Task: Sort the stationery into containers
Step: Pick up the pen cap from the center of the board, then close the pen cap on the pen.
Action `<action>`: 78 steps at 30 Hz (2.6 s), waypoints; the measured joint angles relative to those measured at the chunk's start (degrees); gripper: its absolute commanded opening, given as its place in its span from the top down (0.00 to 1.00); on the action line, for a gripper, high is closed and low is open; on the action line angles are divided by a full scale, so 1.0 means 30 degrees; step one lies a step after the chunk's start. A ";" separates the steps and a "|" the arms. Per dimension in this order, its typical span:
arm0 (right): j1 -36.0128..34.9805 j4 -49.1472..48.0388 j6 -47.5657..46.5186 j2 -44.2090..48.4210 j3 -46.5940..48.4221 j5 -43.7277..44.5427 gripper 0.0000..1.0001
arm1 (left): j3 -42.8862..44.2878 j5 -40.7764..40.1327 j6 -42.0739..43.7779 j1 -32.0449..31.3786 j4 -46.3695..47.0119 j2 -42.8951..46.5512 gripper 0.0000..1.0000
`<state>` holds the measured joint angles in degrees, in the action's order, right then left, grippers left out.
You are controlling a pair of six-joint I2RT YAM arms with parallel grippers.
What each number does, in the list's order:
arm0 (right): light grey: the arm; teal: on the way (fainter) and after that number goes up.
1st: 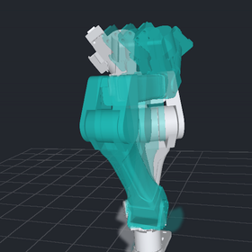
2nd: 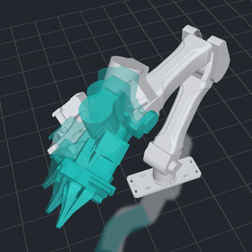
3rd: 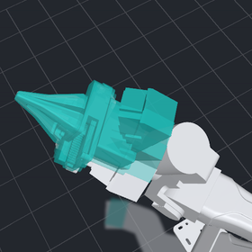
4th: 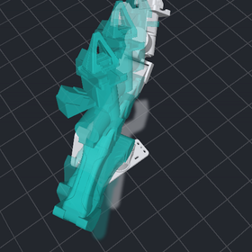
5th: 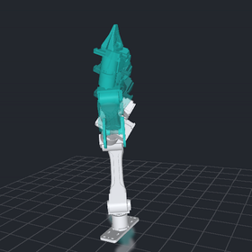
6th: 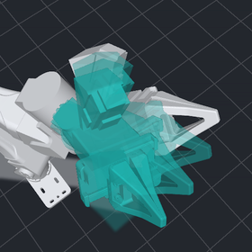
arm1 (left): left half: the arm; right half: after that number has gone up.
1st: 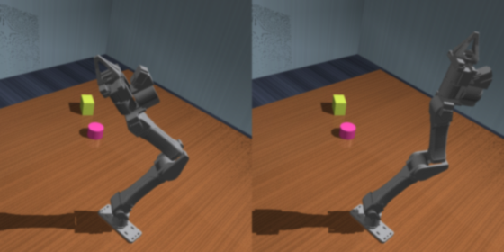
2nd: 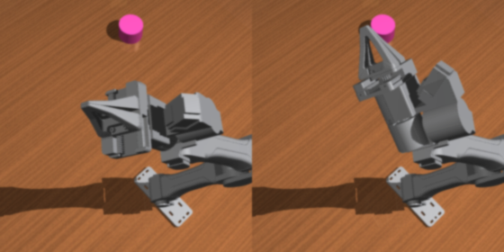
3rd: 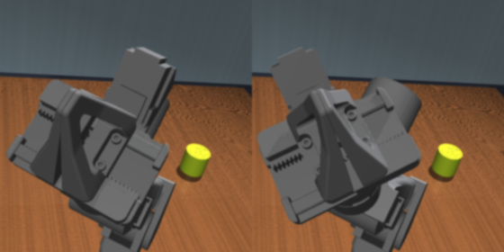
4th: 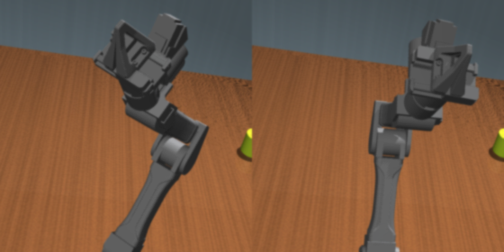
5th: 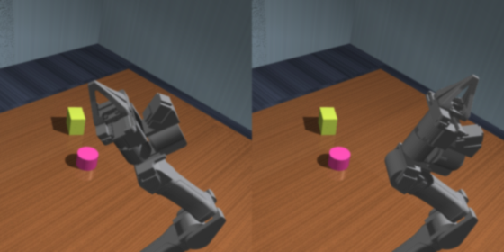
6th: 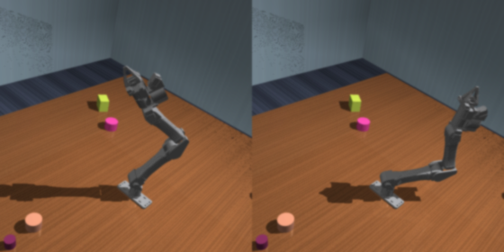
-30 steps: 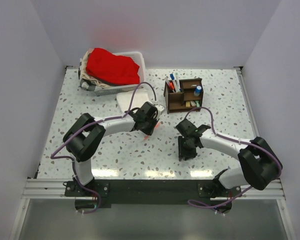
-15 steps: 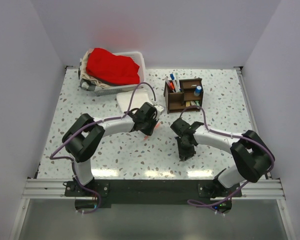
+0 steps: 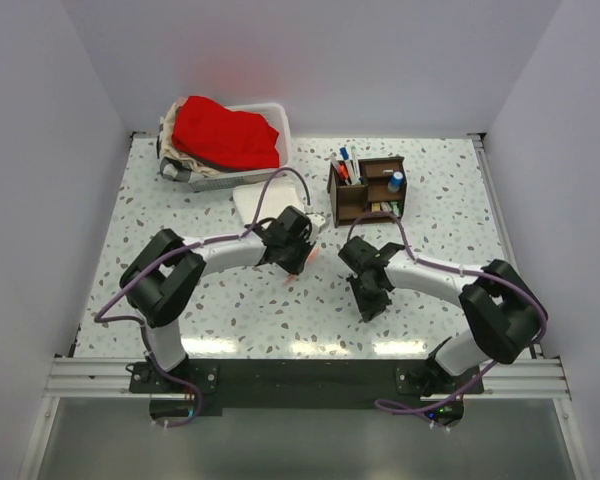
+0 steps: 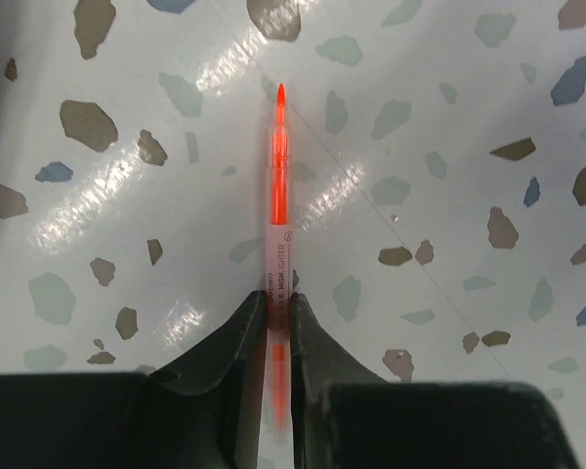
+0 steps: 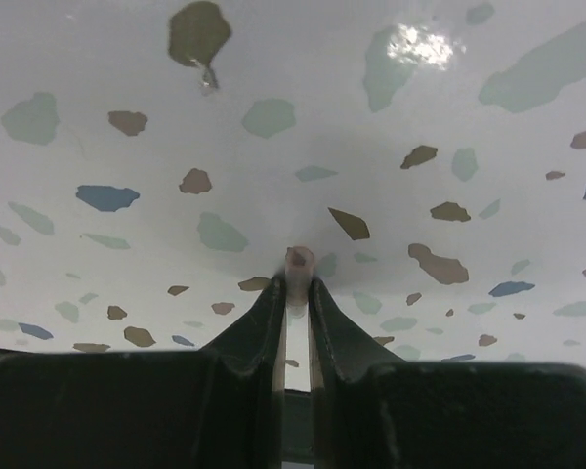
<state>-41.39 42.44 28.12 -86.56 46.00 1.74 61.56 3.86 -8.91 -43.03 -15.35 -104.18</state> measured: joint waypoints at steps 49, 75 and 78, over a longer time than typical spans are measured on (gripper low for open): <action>-0.0816 -1.9074 -3.7273 1.2910 -0.9639 -0.2652 1.00 | 0.2040 1.7755 0.7941 0.3650 -0.9340 0.3286 1.00; -0.2076 -2.0014 -3.7660 1.1366 -0.8531 -0.1887 1.00 | 0.2215 1.8812 0.5763 0.4466 -0.7468 0.2922 1.00; -0.2149 -2.0006 -3.7558 1.1380 -0.8451 -0.1719 1.00 | 0.2215 1.8819 0.5646 0.4466 -0.7366 0.2761 1.00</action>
<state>-47.83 -17.58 -84.55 -52.42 20.64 -3.42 68.20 60.31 8.03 -29.63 -37.45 -95.90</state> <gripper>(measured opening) 0.124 0.176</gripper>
